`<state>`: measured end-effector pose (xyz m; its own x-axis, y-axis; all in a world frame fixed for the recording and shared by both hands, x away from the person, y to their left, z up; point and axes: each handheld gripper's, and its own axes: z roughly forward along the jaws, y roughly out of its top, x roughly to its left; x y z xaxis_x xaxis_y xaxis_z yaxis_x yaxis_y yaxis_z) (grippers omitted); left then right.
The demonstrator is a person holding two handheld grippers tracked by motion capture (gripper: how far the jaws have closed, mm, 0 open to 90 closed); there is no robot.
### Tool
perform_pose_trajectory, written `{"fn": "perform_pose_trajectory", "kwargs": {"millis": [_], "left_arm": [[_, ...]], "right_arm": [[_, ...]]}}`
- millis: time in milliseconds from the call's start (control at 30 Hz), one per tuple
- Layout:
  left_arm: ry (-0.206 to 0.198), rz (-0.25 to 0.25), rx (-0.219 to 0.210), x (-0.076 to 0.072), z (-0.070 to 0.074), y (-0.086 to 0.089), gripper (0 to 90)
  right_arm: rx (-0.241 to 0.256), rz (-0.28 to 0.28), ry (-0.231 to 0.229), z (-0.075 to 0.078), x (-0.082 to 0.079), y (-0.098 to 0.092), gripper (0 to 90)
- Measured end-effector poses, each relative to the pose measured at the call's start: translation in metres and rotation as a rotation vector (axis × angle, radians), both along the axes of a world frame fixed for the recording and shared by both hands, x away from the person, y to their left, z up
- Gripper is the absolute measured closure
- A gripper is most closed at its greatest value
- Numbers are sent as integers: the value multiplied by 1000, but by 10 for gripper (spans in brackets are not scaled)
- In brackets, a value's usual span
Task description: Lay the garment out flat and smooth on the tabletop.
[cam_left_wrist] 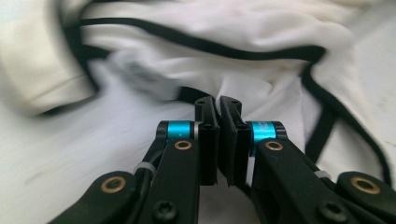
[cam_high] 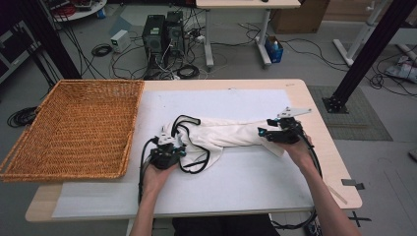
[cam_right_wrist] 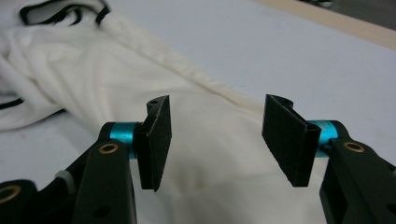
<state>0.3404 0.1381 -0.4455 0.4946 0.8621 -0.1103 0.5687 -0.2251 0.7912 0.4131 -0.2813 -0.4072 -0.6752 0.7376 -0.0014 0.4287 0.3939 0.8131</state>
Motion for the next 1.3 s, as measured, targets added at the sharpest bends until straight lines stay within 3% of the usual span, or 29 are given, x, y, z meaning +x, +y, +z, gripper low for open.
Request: {"fn": "perform_pose_trajectory", "kwargs": {"millis": [33, 67, 133, 167, 200, 233, 300, 333, 367, 400, 433, 467, 500, 533, 567, 633, 667, 700, 800, 833, 867, 900, 933, 1067, 1100, 1167, 1200, 1267, 1300], "left_arm": [[-11, 46, 14, -3, 2, 9, 855], [-21, 97, 17, -6, 6, 20, 855], [-30, 115, 12, -8, 8, 25, 850], [-47, 123, -7, -9, 11, 29, 815], [-102, 136, -27, -11, 17, 26, 717], [-102, 136, -27, -11, 17, 26, 612], [-110, 39, -102, -6, 24, 5, 521], [-110, 39, -102, -6, 24, 5, 480], [-113, -27, -123, -2, 26, -16, 458], [-113, -27, -123, -2, 26, -16, 458], [-114, -62, -132, 0, 27, -28, 458], [-116, -114, -108, 5, 25, -55, 429], [-116, -114, -108, 5, 25, -55, 419], [-119, -126, -71, 10, 22, -74, 413], [-119, -126, -71, 10, 22, -74, 385], [-122, -117, -41, 20, 17, -95, 351], [-138, -108, -5, 28, 11, -109, 338], [-138, -108, -5, 28, 11, -109, 336], [-83, -118, 95, 41, -2, -127, 349], [-76, -128, 102, 42, -4, -127, 405], [-74, -195, 66, 40, -2, -123, 622], [-74, -195, 66, 40, -2, -123, 714], [-57, -251, 62, 36, 0, -114, 765], [-16, -339, 12, 15, 5, -86, 811], [-16, -339, 12, 15, 5, -86, 812], [35, -375, -31, -6, 7, -56, 812], [35, -375, -31, -6, 7, -56, 811], [49, -377, -52, -17, 7, -36, 793], [38, -375, -52, -19, 8, -31, 793]], "right_arm": [[-23, 16, 4, -4, 2, 6, 434], [-80, 47, 57, -19, 11, 15, 433], [-81, 79, 142, -31, 17, 17, 414], [-83, 88, 156, -36, 18, 18, 420], [-81, 88, 144, -35, 17, 18, 450], [-81, 87, 142, -34, 17, 17, 492], [-74, 68, 149, -32, 16, 13, 511], [-65, 53, 149, -31, 17, 11, 501], [-55, 36, 151, -29, 16, 8, 461], [-54, 19, 149, -27, 15, 6, 439], [-54, 19, 149, -27, 15, 6, 439], [-48, -3, 137, -23, 11, 1, 412], [-42, -14, 124, -21, 8, -2, 406], [-34, -23, 115, -19, 6, -4, 401], [-19, -33, 102, -17, 4, -8, 392], [-4, -49, 95, -14, 1, -11, 385], [22, -70, 80, -11, -2, -20, 380], [34, -77, 79, -11, -3, -24, 380], [51, -99, 84, -10, -4, -31, 374], [60, -105, 87, -10, -4, -35, 371], [58, -106, 83, -11, -6, -37, 366], [58, -107, 85, -11, -6, -37, 364], [56, -107, 86, -11, -6, -37, 364], [60, -79, 67, -11, -5, -29, 379], [60, -79, 67, -11, -5, -29, 379], [48, -47, 54, -10, -5, -17, 387], [48, -47, 54, -10, -5, -17, 387], [38, 28, 62, -13, -3, 1, 390], [38, 28, 62, -13, -3, 1, 390]]}}
